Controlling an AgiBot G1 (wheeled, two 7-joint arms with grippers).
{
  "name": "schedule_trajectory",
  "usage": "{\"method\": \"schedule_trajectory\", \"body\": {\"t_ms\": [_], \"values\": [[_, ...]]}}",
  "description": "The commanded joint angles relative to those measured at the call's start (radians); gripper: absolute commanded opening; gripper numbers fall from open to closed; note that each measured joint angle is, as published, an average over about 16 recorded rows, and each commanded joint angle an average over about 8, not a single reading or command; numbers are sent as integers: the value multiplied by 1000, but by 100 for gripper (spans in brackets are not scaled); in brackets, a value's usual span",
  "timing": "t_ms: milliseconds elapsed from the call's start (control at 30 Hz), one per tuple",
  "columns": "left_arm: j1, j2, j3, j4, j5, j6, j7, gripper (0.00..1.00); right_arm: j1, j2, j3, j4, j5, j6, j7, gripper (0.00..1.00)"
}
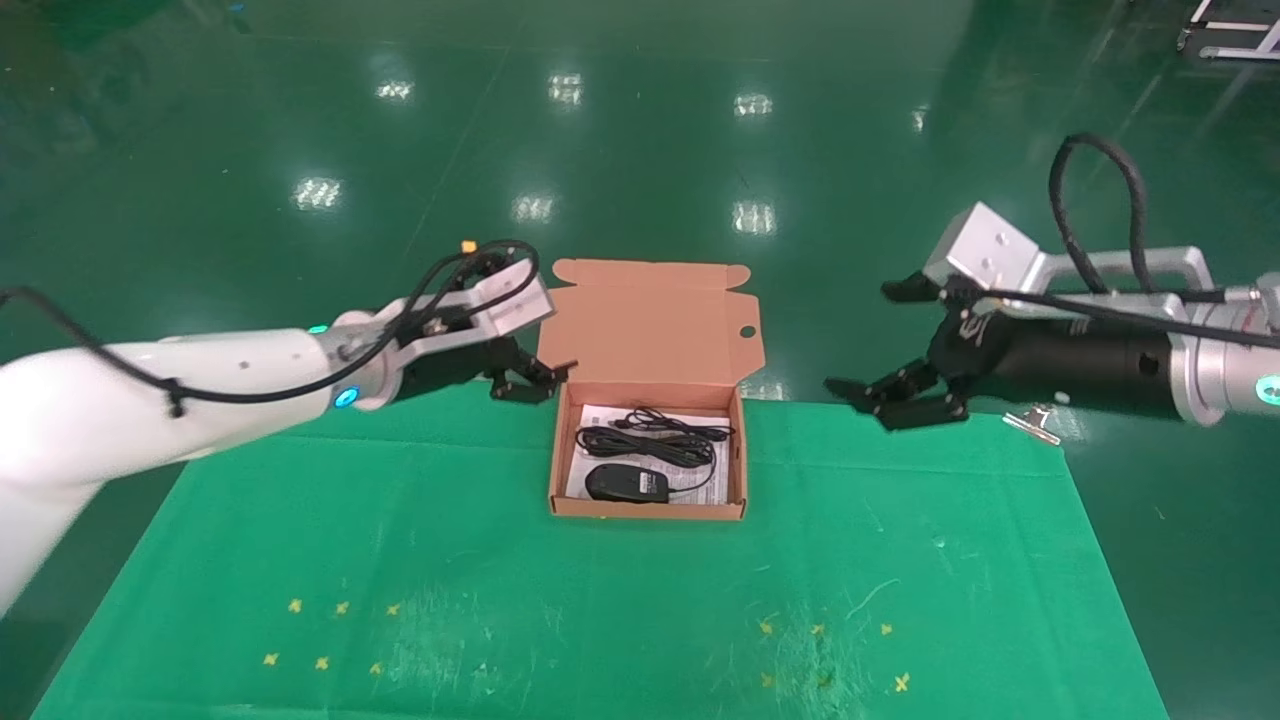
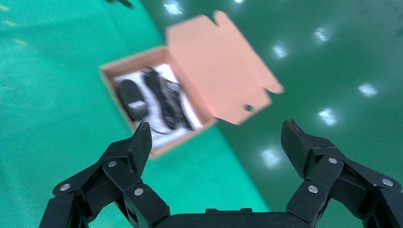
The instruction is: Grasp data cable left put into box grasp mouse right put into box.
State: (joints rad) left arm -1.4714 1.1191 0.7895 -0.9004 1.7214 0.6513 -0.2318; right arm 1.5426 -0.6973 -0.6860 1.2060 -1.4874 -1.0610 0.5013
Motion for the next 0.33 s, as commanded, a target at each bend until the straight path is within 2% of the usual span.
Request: {"method": "schedule_trajectory", "body": {"t_ms": [33, 333], "values": [[18, -23, -23, -17, -45, 38, 2, 100, -22, 4, 19, 4, 35, -20, -15, 100], [85, -109, -109, -82, -212, 181, 9, 100, -103, 19, 89, 17, 166, -95, -69, 100]]}}
